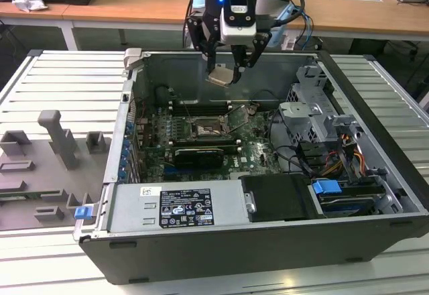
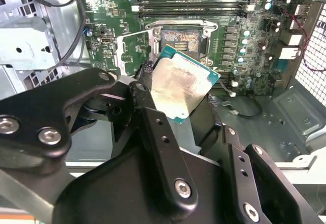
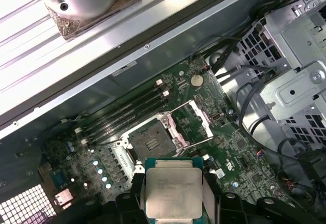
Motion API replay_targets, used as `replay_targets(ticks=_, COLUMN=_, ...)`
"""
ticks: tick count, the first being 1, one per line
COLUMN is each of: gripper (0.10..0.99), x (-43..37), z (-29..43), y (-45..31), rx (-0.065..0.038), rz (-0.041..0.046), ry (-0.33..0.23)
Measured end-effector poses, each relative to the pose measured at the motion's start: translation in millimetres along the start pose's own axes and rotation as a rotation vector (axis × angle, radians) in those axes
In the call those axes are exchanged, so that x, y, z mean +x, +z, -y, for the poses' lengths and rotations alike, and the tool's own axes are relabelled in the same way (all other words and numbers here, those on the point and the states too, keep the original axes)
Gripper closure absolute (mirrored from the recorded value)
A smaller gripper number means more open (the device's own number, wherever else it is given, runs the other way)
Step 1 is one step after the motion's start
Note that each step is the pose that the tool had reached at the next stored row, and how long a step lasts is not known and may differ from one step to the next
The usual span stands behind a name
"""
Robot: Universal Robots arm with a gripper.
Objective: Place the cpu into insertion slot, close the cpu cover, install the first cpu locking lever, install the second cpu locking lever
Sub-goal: 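Place the cpu into insertion slot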
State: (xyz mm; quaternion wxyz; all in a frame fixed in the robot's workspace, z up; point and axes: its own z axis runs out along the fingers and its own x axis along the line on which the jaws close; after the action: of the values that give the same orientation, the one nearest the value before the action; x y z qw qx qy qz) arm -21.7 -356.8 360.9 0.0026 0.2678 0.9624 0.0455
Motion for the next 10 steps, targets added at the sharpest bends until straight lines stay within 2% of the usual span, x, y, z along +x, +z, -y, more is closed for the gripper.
replay_targets(ticks=10, gripper=0.549, x=0.0, z=0.0, y=0.1, rx=-0.001, rz=0.0047, ry=0.052)
